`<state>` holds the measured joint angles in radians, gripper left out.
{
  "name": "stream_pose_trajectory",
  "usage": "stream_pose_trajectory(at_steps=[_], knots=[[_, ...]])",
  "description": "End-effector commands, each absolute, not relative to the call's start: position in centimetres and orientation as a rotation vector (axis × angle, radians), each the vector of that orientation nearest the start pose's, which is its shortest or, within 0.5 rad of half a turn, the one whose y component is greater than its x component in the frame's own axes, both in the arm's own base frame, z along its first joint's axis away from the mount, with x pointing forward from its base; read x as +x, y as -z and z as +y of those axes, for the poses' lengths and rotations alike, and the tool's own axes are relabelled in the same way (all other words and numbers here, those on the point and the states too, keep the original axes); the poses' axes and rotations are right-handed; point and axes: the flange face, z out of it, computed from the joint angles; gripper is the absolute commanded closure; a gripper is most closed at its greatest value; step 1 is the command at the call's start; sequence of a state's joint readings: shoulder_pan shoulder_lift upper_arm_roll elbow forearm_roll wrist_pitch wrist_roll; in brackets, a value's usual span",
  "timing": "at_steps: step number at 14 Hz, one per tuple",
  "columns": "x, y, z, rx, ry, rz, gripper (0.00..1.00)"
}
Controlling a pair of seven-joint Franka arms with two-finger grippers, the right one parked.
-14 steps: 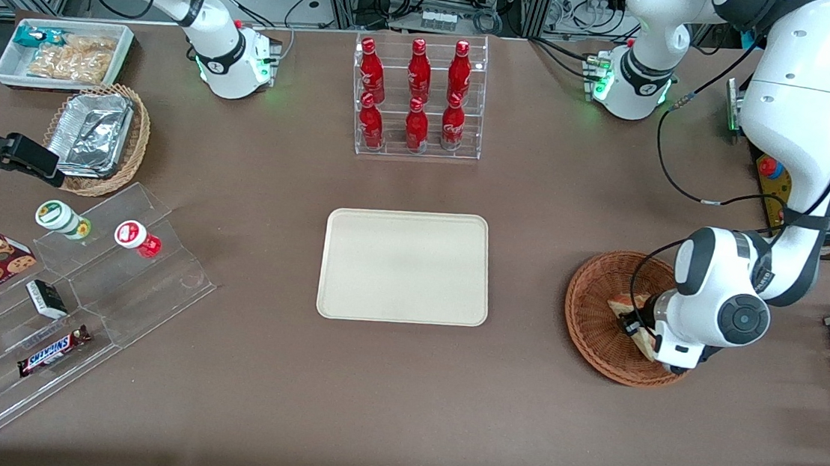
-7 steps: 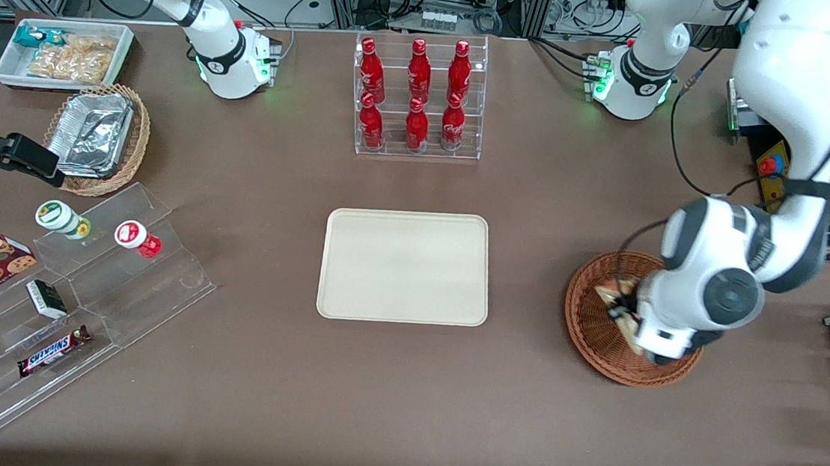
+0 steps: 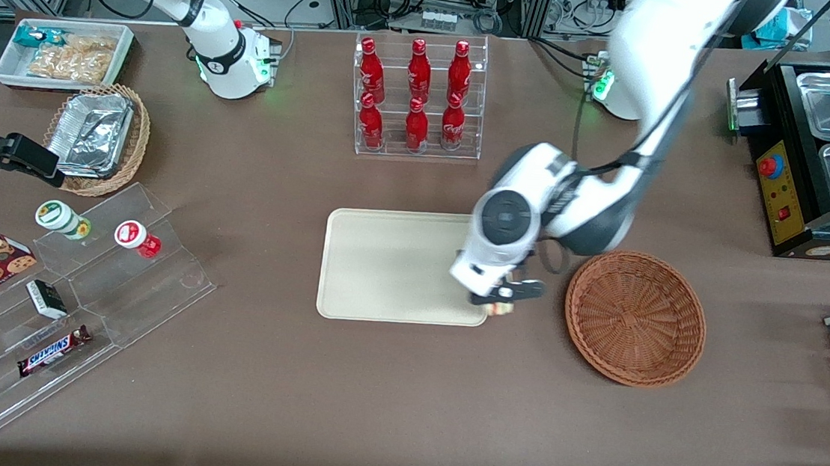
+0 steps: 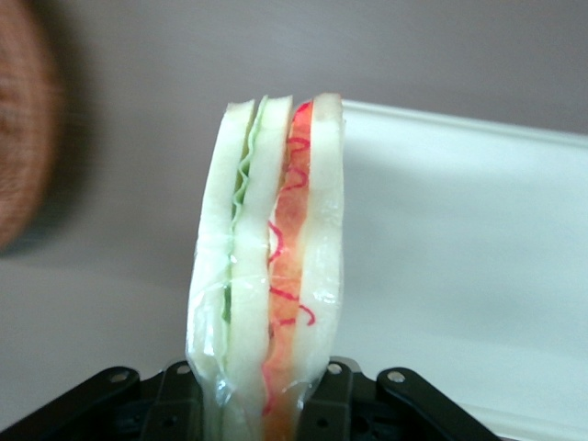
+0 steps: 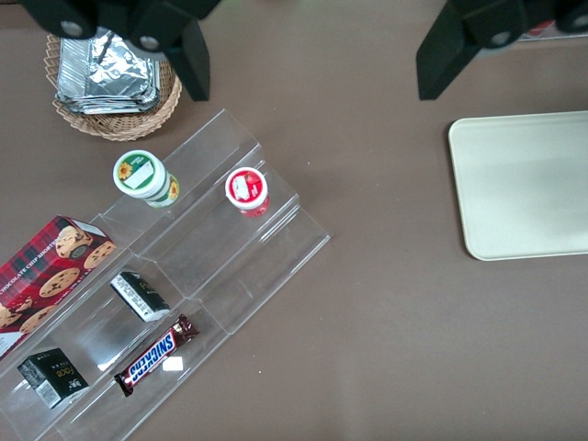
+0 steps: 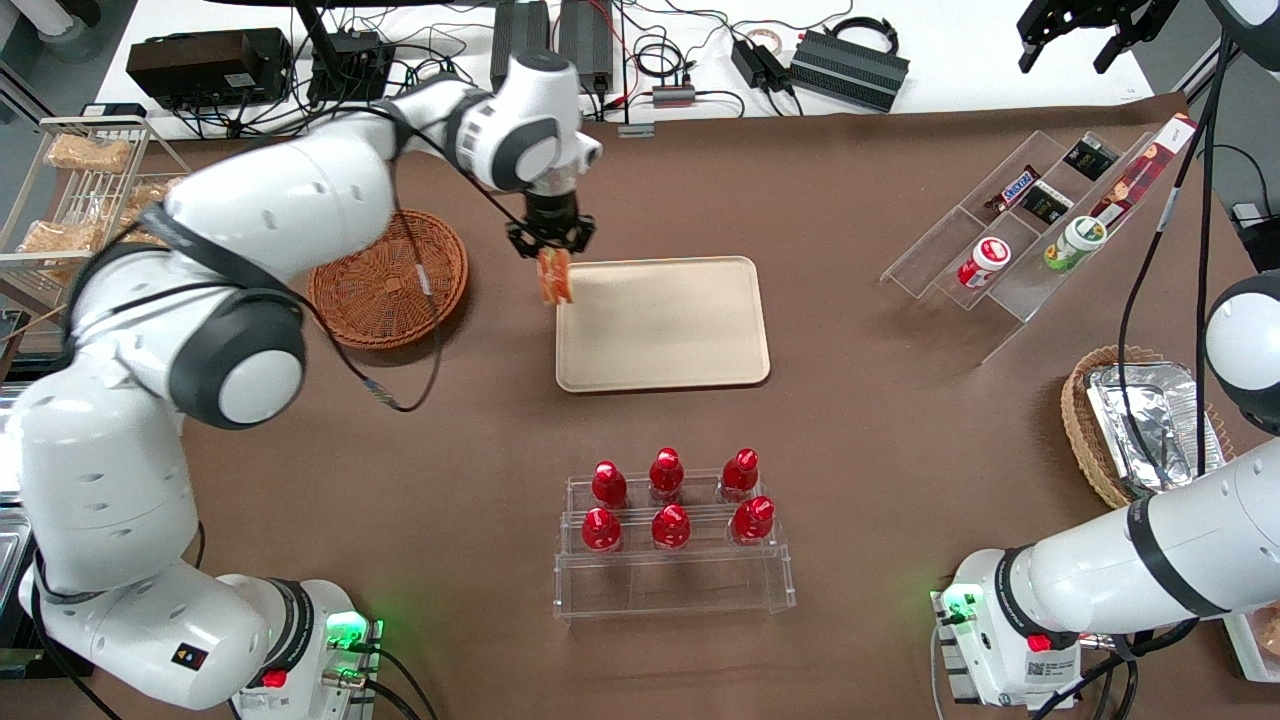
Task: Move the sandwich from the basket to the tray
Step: 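Carry the sandwich with the left gripper over the cream tray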
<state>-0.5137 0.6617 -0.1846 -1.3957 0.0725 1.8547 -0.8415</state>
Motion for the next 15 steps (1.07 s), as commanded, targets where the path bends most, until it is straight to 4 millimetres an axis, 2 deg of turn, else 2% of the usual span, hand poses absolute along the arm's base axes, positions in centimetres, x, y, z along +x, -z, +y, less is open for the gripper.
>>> stream_pose_trajectory(at_steps=[1,4,7,10,11,12,13,15], knots=[[55.6,-27.4,-48.7,-3.083,-0.232,-0.138,0.67],[54.1,-24.5,-52.6,-3.170,-0.211,-0.086,0.67],[51.7,-21.8,-54.8,-3.171,-0.260,-0.043,0.66],[51.2,-21.1,-55.1,-3.156,-0.263,-0.046,0.62],[51.2,-21.1,-55.1,-3.152,-0.263,-0.051,0.50],[51.2,-21.3,-55.1,-3.150,-0.264,-0.050,0.23],[51.4,-21.9,-54.9,-3.150,-0.256,-0.061,0.03],[51.4,-23.7,-54.7,-3.139,-0.255,-0.058,0.00]])
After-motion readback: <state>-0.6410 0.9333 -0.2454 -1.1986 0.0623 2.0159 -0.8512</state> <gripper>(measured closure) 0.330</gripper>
